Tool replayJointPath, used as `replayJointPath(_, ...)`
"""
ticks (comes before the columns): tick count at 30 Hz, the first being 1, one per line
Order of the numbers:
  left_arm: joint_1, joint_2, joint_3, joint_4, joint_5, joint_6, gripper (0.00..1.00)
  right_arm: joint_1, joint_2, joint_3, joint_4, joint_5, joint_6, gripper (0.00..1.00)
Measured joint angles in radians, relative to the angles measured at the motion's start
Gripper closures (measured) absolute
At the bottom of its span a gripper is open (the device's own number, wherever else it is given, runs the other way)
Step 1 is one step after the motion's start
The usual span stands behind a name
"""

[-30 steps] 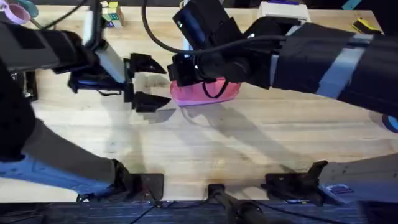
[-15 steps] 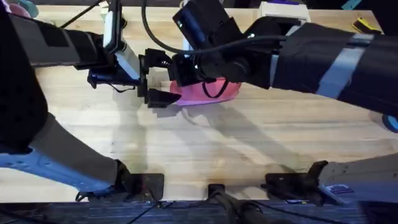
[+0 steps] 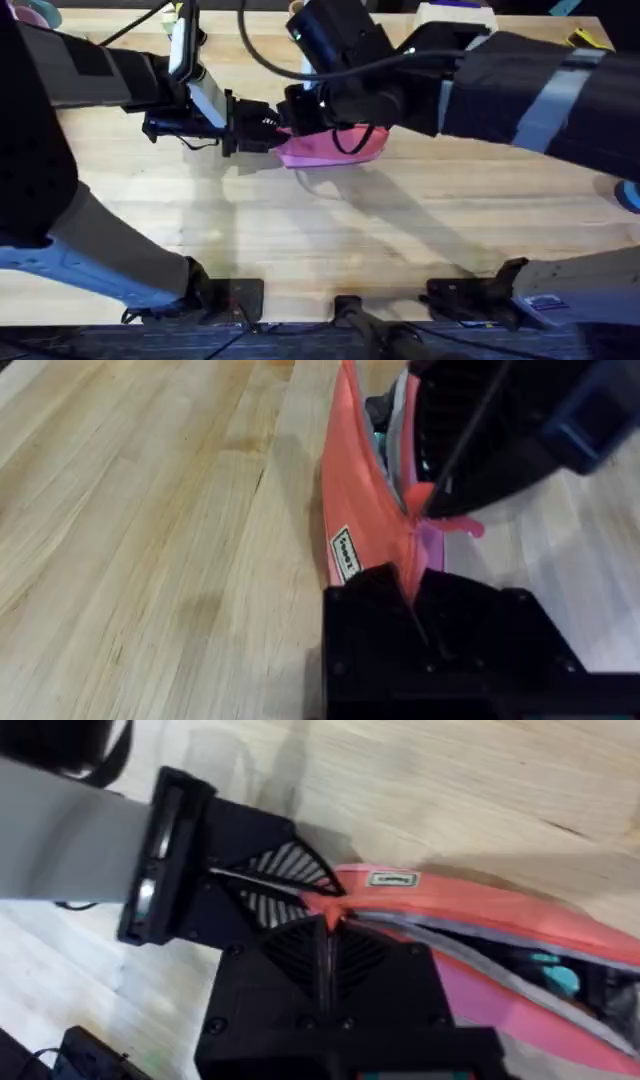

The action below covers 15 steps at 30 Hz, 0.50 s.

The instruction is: Unzip the bag, pick up the pens from the table one at a time and place them inside, then zip the bag closed.

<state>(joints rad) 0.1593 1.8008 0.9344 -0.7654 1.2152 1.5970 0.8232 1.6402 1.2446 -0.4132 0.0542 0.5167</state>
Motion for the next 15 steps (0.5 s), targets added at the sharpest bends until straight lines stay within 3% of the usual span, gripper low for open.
replayJointPath(15, -0.002, 0.0, 0.0, 0.007, -0.001, 0.0, 0.958, -0.167, -0.013, 0.0, -0.102, -0.042, -0.078, 0.969)
